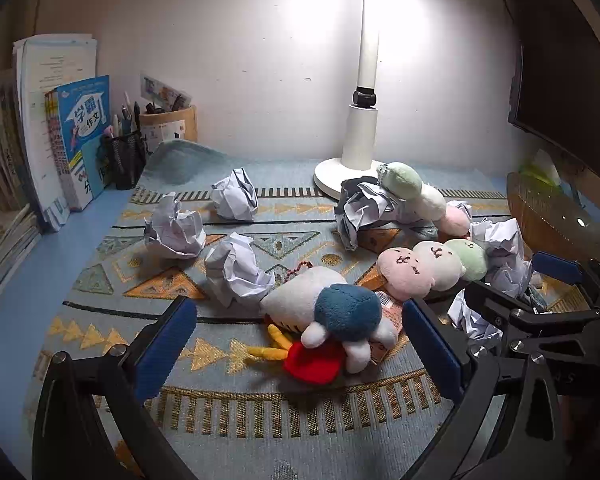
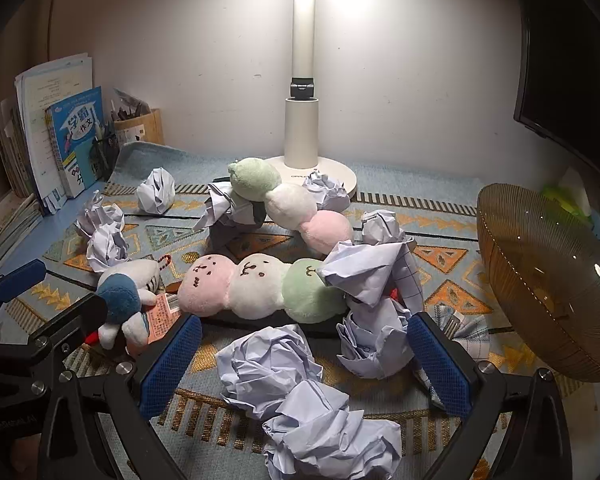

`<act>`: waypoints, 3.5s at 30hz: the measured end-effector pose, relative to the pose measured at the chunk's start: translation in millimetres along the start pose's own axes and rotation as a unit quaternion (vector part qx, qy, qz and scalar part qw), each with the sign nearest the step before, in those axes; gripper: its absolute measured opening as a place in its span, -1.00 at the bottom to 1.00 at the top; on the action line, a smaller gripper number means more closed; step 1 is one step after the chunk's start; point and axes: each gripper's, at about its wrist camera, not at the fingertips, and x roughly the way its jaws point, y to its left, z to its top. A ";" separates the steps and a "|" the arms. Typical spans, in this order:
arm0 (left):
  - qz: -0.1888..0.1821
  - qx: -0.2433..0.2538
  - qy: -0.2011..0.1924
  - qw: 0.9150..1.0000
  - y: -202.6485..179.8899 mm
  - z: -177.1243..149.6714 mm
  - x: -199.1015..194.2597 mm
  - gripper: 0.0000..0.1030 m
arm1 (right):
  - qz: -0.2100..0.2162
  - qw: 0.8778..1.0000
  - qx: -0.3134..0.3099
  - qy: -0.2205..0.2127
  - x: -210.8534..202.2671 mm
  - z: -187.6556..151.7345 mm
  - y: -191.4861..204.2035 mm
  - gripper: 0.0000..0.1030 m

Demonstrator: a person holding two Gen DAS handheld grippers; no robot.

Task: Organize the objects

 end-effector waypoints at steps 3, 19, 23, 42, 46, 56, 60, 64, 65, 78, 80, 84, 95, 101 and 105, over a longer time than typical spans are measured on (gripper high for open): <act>0.000 0.001 -0.002 1.000 0.2 -0.3 -1.1 0.99 | -0.002 1.000 0.001 0.001 0.1 -0.4 0.8 1.00; 0.001 0.003 0.005 1.000 0.2 -0.4 0.9 0.99 | 0.000 1.000 0.011 -0.022 3.0 -0.9 -1.5 1.00; 0.004 0.001 0.008 1.000 0.8 -1.0 2.0 0.99 | 0.000 1.000 0.013 -0.028 3.2 -0.8 -2.0 1.00; 0.003 0.001 0.013 1.000 1.0 -1.7 3.7 0.99 | 0.001 1.000 0.015 -0.023 4.3 -1.9 -2.4 1.00; 0.004 0.000 0.014 1.000 0.2 -2.1 4.6 0.99 | 0.002 1.000 0.016 -0.022 4.5 -1.6 -2.3 1.00; 0.004 0.001 0.014 1.000 0.5 -2.2 4.3 0.99 | 0.004 1.000 0.020 -0.018 4.9 -1.8 -2.3 1.00; 0.004 0.001 0.014 1.000 0.5 -2.0 4.3 0.99 | 0.005 1.000 0.022 -0.017 5.0 -1.5 -1.7 1.00; 0.004 0.001 0.014 1.000 0.7 -1.9 4.3 0.99 | 0.005 1.000 0.023 -0.016 4.9 -1.0 -1.7 1.00; 0.004 0.001 0.014 1.000 0.9 -2.2 4.3 0.99 | 0.005 1.000 0.023 -0.016 4.9 -1.0 -1.8 1.00; 0.008 0.000 0.016 1.000 1.7 -3.4 5.1 0.99 | 0.010 0.999 0.036 0.007 6.7 -2.0 -1.6 1.00; 0.009 0.000 0.016 1.000 1.8 -3.5 5.1 0.99 | 0.013 0.999 0.041 0.011 6.1 -1.7 -2.0 1.00; 0.009 -0.001 0.012 1.000 2.0 -3.2 2.6 0.99 | 0.014 0.999 0.036 0.002 2.0 -0.8 0.0 1.00; -0.055 -0.051 0.025 0.997 40.3 -15.9 -33.4 0.99 | 0.090 0.992 0.088 0.033 -31.6 -13.0 -31.6 0.90; -0.044 -0.036 0.047 0.997 41.1 -26.3 -42.2 0.99 | 0.081 0.990 0.098 0.058 -47.1 -28.2 -42.6 0.87; -0.041 -0.036 0.058 0.997 33.1 -28.4 -44.7 0.99 | 0.081 0.989 0.097 0.074 -40.8 -34.4 -47.6 0.79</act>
